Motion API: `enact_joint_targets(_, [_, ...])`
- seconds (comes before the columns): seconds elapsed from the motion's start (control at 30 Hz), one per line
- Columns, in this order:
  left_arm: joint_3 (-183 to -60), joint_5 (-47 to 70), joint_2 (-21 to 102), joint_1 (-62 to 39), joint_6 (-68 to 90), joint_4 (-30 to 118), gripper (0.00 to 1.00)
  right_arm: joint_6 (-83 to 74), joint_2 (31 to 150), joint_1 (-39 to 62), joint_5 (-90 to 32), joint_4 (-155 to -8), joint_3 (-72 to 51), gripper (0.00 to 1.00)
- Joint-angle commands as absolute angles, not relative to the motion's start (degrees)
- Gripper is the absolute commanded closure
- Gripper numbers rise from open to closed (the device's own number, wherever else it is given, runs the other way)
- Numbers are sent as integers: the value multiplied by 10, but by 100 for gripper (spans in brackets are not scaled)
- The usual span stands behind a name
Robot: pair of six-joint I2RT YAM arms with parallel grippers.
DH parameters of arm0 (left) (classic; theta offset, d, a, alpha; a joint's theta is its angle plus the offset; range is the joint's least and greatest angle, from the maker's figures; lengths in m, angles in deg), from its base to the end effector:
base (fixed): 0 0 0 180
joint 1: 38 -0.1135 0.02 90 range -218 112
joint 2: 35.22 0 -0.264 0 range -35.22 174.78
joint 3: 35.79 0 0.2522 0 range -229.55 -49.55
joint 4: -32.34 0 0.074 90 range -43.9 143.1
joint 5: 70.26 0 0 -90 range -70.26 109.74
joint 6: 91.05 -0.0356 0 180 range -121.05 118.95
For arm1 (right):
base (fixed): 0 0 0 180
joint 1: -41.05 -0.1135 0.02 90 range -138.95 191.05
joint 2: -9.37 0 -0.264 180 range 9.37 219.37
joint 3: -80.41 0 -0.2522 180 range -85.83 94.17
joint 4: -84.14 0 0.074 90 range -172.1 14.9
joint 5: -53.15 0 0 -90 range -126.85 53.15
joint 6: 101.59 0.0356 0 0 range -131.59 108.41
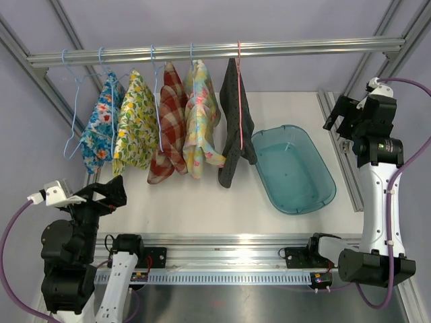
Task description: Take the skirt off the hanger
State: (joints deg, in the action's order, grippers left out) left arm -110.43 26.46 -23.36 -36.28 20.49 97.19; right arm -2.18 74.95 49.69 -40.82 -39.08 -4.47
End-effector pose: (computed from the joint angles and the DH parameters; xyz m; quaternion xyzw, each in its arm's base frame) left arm -0.0136 0.0046 0.3881 -0.1637 0.7008 -0.0984 0.6873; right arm 0.2247 -0.0366 0.4281 0.1517 0.8398 -0.0261 0.5206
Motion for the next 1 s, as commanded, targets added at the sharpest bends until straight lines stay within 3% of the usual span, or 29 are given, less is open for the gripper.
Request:
enact_joint_targets(0.0, [-1132, 234, -221, -365, 218, 960, 1, -87, 733, 496, -290, -402, -15, 1])
enact_joint_targets(0.17, [-1131, 213, -203, -365, 223, 949, 1, -318, 712, 484, 87, -354, -6, 1])
enact_joint_targets(0.3, [-1124, 201, -188, -365, 235, 944, 1, -298, 761, 436, 141, -304, 52, 1])
enact_joint_targets(0.47, [-1103, 175, -190, -365, 250, 931, 1, -267, 834, 274, 5, -287, 146, 1])
enact_joint_targets(0.67, [-1101, 175, -197, -365, 255, 947, 1, -119, 943, 208, -129, -364, 257, 3])
enact_joint_targets(0.73, [-1097, 177, -199, -365, 260, 949, 1, -75, 962, 165, -190, -390, 264, 7])
enact_joint_targets(0.87, [-1085, 182, -207, -365, 276, 948, 1, -46, 967, 84, -410, -453, 233, 2])
enact_joint_targets(0.97, [-1073, 179, -213, -365, 287, 942, 1, -43, 961, 67, -445, -481, 208, 2])
